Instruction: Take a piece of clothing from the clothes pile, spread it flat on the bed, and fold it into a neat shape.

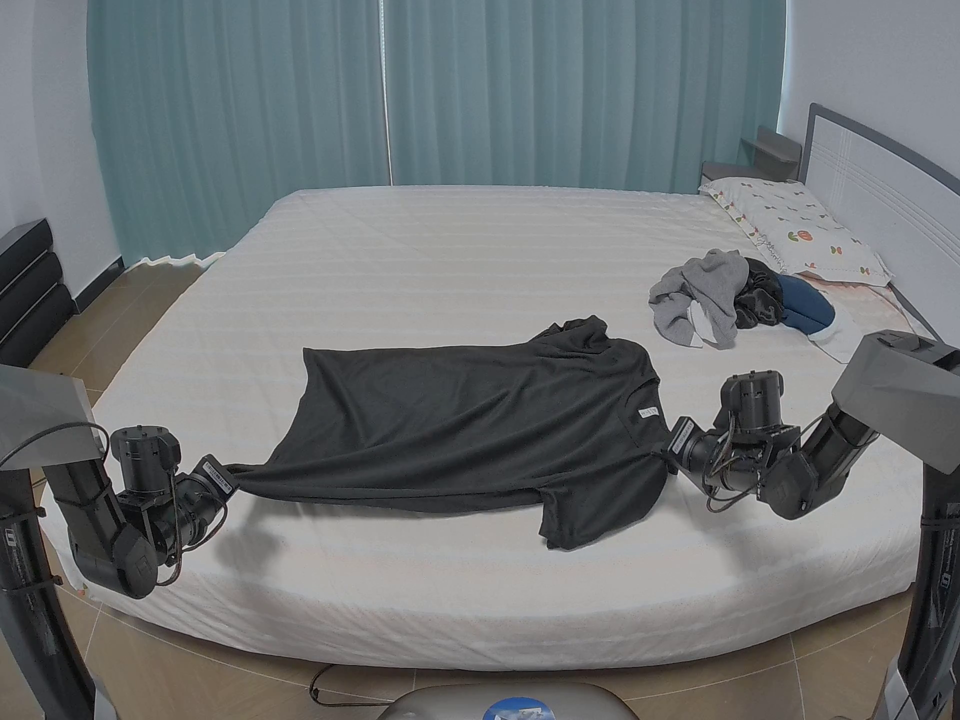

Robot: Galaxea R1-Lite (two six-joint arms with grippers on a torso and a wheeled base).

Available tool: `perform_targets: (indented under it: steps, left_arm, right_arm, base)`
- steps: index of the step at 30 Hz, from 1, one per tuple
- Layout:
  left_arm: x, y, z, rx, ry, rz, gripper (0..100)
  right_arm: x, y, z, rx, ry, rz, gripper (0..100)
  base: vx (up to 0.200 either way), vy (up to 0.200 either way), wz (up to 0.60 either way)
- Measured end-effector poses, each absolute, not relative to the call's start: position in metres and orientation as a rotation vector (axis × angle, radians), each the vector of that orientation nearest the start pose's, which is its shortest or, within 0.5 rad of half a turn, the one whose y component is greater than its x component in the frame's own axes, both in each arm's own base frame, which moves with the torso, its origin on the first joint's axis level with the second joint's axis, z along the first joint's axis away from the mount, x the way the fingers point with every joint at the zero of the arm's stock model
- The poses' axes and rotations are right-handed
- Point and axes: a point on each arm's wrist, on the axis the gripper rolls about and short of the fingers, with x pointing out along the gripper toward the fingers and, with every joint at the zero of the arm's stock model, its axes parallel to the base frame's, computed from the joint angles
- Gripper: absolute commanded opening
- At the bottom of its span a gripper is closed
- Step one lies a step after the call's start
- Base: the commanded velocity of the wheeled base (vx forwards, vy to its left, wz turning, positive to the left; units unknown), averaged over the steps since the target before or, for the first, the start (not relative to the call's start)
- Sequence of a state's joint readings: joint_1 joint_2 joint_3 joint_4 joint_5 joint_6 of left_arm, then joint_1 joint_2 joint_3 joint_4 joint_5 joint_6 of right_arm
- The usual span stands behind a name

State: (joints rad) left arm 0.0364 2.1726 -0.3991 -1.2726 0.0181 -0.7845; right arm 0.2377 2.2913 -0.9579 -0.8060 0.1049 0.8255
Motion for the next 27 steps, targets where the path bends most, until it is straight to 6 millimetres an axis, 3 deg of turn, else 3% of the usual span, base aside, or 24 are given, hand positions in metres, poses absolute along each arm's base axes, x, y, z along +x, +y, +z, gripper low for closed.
perform_targets:
  steps: [6,14,15,22,27]
  left_arm:
    - [0.303,0.012,0.005,-0.789,0.458,0.254,0]
    - [0.308,0.012,0.0,-0.819,0.444,0.257,0]
    - [0.308,0.012,-0.001,-0.819,0.444,0.258,0]
    - [0.309,0.012,-0.007,-0.819,0.454,0.262,0]
    - [0.309,0.012,-0.009,-0.819,0.461,0.266,0]
  right_arm:
    - [0.418,0.103,0.031,0.773,0.589,0.114,0]
    - [0.444,0.111,0.019,0.776,0.538,0.094,0]
    - [0.448,0.112,0.017,0.776,0.532,0.092,100]
    - [0.459,0.118,0.006,0.786,0.467,0.109,100]
    - [0.455,0.116,-0.003,0.788,0.452,0.13,100]
  base:
    - [0.0,0.0,0.0]
    - [0.0,0.0,0.0]
    - [0.0,0.0,0.0]
    - [0.0,0.0,0.0]
    - [0.0,0.0,0.0]
